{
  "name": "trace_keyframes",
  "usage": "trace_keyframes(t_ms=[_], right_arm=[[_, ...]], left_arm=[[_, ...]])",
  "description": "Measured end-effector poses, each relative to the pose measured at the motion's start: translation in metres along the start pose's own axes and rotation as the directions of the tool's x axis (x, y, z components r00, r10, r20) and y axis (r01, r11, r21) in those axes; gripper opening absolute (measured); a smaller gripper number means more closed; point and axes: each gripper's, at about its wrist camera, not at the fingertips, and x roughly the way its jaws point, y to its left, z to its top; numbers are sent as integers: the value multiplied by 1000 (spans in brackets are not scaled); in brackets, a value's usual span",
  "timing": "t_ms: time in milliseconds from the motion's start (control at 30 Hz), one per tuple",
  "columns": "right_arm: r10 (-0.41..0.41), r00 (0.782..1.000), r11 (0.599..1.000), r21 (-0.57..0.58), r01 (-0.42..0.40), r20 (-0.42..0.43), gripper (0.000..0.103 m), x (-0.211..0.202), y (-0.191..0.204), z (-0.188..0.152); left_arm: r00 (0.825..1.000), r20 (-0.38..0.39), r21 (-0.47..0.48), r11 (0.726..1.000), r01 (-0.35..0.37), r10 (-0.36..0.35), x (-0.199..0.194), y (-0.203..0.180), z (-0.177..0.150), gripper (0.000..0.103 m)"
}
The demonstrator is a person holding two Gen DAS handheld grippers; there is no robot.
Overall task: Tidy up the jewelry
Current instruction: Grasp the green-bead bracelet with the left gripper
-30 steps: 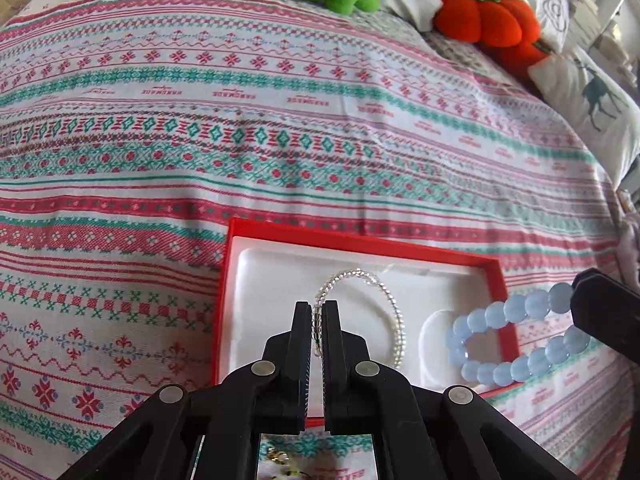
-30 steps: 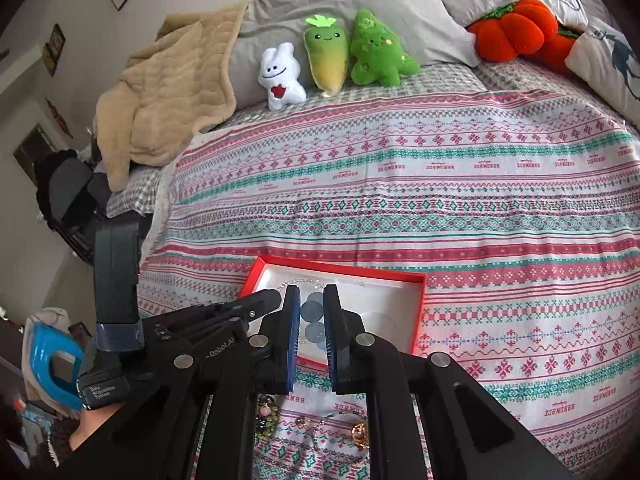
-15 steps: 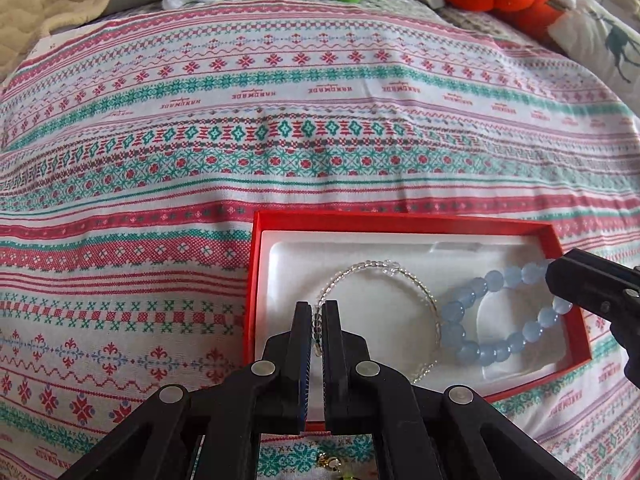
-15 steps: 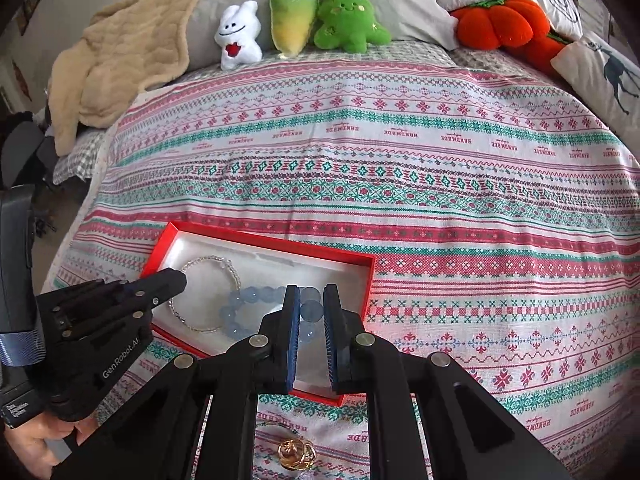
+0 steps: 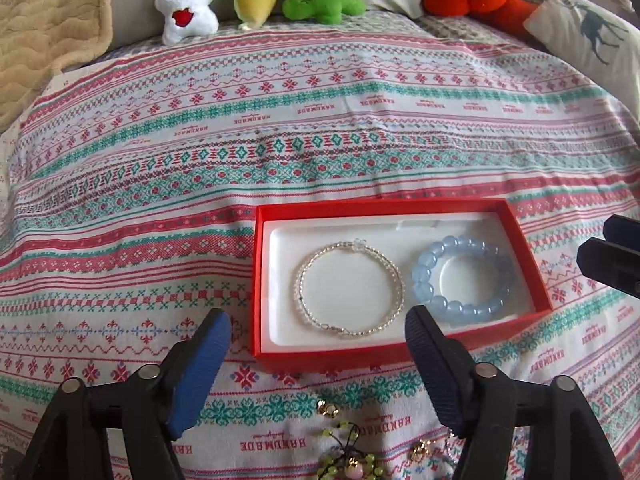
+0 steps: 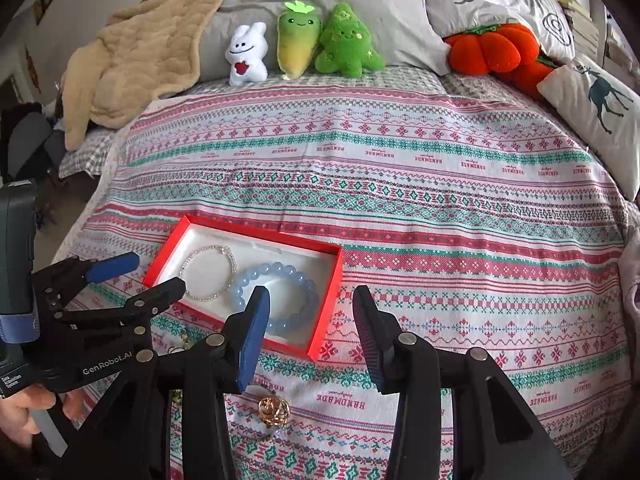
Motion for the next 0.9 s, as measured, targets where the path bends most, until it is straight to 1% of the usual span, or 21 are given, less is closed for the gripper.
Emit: trace_keyframes(t_ms=[33, 100, 167, 267, 367, 533, 767, 900], right_arm=[[-6, 1000, 1000, -9, 6, -1, 48, -3, 1, -3], [-12, 1000, 999, -34, 12, -6, 57, -8, 5, -10], [-16, 1000, 999, -51, 15, -16, 61, -11, 9, -17], [-9, 999, 998, -58, 6, -52, 62, -13, 13, -28], [0, 996, 999, -54, -5, -91, 63, -10, 14, -38], [-10, 989, 999, -38, 4, -144, 64, -2, 12, -51], [-13, 974, 1000, -7, 12, -225, 64, 13, 4, -65], [-32, 965, 999, -5, 32, -259, 64, 20, 1, -70]], left_arm=[[1000, -2, 9, 1000, -11, 11, -2, -1, -2, 82], [999, -5, 30, 999, -32, 32, -7, -2, -8, 85], [999, -14, 42, 998, -51, 52, -10, -3, -14, 89], [997, -44, 43, 997, -57, 59, -11, -1, -24, 91], [995, -95, 20, 999, -35, 37, -10, 2, -34, 91], [984, -177, -41, 999, 18, -25, -5, 14, -50, 91], [967, -246, -85, 996, 38, -58, 5, 28, -70, 91], [961, -257, -121, 990, 74, -103, 7, 38, -76, 91]])
